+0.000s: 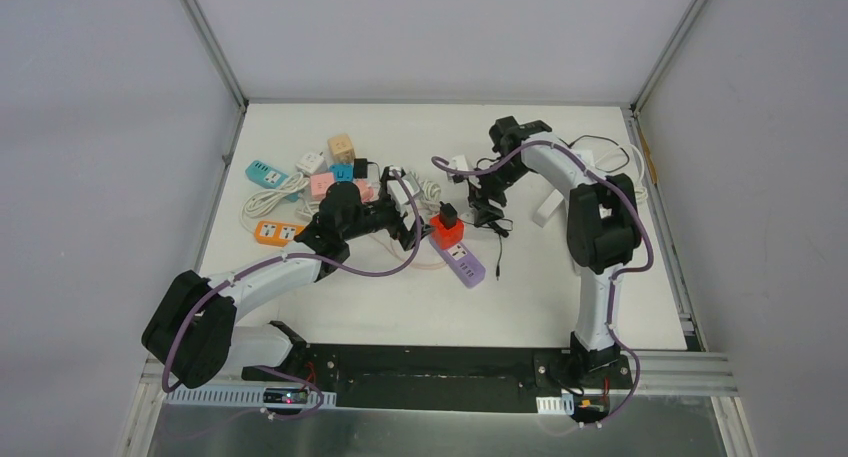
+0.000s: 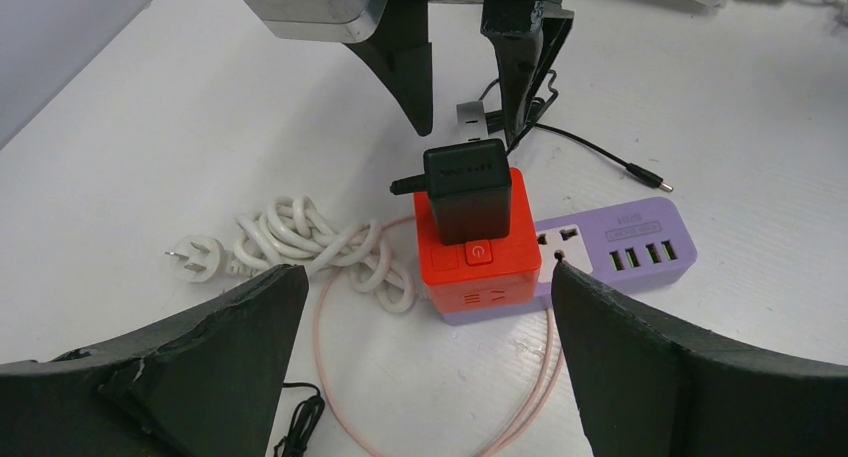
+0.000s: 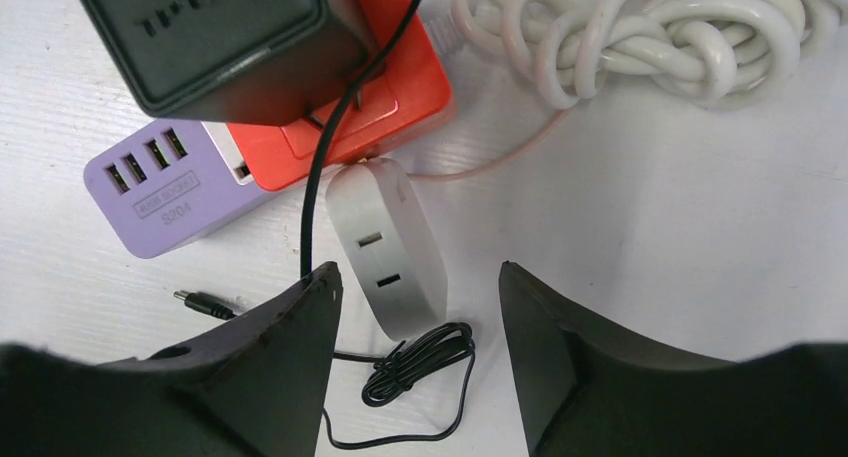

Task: Pull the plug off the socket
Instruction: Remove the plug from the socket.

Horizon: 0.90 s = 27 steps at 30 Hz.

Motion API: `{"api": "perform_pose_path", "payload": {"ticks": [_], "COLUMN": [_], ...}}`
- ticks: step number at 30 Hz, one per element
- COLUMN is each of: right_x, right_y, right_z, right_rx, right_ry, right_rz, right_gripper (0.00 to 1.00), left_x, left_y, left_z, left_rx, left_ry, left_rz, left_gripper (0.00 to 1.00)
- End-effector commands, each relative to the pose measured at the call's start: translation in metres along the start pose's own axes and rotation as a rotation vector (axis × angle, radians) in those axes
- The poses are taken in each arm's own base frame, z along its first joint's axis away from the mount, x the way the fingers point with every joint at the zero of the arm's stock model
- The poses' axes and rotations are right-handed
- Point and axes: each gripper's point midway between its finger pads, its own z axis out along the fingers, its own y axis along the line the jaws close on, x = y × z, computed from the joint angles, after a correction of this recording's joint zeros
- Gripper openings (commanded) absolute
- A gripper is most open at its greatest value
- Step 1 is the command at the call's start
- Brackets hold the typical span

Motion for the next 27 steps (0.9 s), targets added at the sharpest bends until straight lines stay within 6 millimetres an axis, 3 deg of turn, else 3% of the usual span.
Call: {"api": "perform_pose_path", "payload": {"ticks": [1,10,21,27], "right_x": [-0.013,-0.016,-0.012,-0.005], "right_y": [0.003,0.014,0.029,0.040], "right_z": [0.006,0.013,0.003,-0.006], "right_rx": [-0.020,-0.063,-0.031,0.078], "right_ry": [-0.048,-0.078,-0.059,-0.016], "right_rz": [-0.035,-0.045,-0.070,0.005], "right_gripper": [0.61,0.46,0.02,0.00], "left_x": [-0.020,-0.018,-0.019,-0.020], "left_y": [-0.002,-0.006,-0.010,-0.013], "left_z": [-0.002,-0.001,-0.005,-0.008], "left_rx": [0.026,0.052,0.066,0.075], "left_ry": [-0.059,-0.059,-0.066,-0.089], "left_rz": [0.044,0.052,0.076,0.105], "left_gripper": [0.96,0.97,0.97,0.98]}}
